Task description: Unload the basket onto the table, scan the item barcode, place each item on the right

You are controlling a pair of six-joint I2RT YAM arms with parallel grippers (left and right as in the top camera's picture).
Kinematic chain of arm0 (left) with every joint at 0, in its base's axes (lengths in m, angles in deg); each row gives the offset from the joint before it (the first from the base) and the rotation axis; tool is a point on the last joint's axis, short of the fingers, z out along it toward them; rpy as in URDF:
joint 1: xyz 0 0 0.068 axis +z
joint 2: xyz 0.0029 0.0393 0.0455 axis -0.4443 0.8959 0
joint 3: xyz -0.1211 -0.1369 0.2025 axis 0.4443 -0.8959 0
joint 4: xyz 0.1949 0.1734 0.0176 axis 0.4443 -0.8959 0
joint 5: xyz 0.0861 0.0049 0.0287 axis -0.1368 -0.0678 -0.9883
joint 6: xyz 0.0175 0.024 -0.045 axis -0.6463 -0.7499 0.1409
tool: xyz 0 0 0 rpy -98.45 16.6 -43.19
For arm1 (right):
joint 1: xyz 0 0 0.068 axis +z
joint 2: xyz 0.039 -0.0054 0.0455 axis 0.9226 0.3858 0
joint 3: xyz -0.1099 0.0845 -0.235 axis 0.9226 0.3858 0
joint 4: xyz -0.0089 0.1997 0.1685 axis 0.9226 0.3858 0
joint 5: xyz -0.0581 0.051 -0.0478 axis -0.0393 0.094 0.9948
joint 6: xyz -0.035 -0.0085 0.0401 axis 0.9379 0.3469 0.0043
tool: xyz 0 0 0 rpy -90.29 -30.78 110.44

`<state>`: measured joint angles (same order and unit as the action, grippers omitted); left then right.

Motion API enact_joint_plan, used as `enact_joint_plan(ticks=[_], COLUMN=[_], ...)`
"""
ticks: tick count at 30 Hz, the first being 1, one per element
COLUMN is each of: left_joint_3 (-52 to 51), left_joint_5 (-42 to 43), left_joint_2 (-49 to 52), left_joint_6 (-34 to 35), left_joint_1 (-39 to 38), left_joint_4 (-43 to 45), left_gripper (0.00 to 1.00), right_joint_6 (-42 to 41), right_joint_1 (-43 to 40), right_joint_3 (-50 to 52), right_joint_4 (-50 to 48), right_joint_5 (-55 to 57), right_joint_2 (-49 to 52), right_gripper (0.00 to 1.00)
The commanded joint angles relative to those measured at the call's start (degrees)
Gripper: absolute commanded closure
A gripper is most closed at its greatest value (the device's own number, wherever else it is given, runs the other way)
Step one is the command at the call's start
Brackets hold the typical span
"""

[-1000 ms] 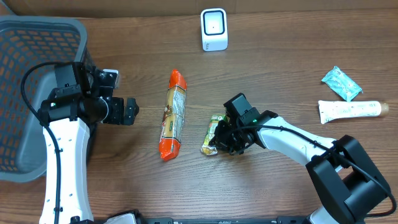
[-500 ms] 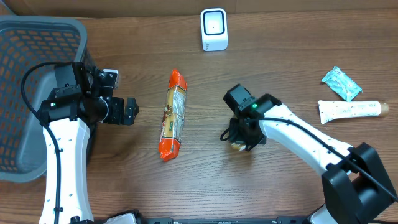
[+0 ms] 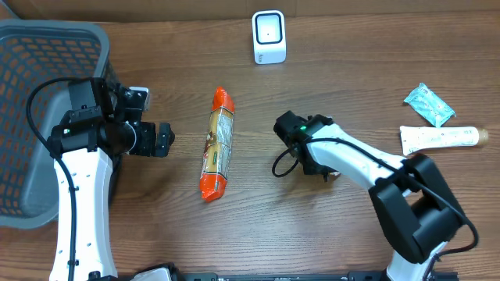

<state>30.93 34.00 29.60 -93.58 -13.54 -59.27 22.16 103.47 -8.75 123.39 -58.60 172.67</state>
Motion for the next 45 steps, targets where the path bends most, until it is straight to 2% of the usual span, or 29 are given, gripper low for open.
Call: enact_joint_plan(ticks=[1,5,8,12,19,21,22,23,24,25,30,34,45], left_joint_3=[1.0,1.0,1.0,1.0,1.0,1.0,1.0,1.0,1.0,1.0,1.0,1.0,1.0], left_joint_5=[0.5,0.5,0.5,0.5,0.5,0.5,0.5,0.5,0.5,0.5,0.5,0.5,0.5], left_joint_2=[0.3,0.3,0.3,0.3,0.3,0.3,0.3,0.3,0.3,0.3,0.3,0.3,0.3], left_joint_6=[-1.1,-1.1,-1.1,-1.1,-1.1,-1.1,-1.1,-1.1,-1.1,-1.1,-1.1,-1.1,-1.1], left_joint_1=[-0.1,-0.1,-0.1,-0.1,-0.1,-0.1,-0.1,-0.1,-0.1,-0.1,-0.1,-0.1,-0.1], left_joint_4=[0.0,0.0,0.0,0.0,0.0,0.0,0.0,0.0,0.0,0.0,0.0,0.0,0.0], left_gripper=[0.00,0.00,0.00,0.00,0.00,0.00,0.00,0.00,0.00,0.00,0.01,0.00,0.00], right_joint_6=[1.5,1.8,3.9,3.9,3.0,3.0,3.0,3.0,3.4,4.4,12.2,21.2,25.3], right_joint_1=[1.0,3.1,5.3,7.7,8.4,6.8,5.9,5.2,4.0,2.9,-2.8,-6.5,-7.5], right_joint_3=[-1.0,-1.0,-1.0,-1.0,-4.5,-8.0,-9.1,-9.8,-10.4,-10.6,-10.0,-4.9,7.5], right_joint_4=[-0.1,0.2,-0.2,-0.7,2.8,5.2,6.0,6.5,7.2,7.5,7.2,1.5,-9.9], right_joint_5=[1.6,-1.0,-7.3,-9.9,-12.6,-12.6,-12.6,-12.6,-12.6,-12.7,-18.6,-26.7,-27.6], right_joint_2=[2.4,2.4,2.4,2.4,0.7,-2.4,-3.6,-4.6,-5.9,-6.8,-7.6,-7.6,-7.6], right_gripper=[0.94,0.81,0.64,0.43,0.41,0.36,0.30,0.23,0.11,0.04,0.02,0.01,0.03])
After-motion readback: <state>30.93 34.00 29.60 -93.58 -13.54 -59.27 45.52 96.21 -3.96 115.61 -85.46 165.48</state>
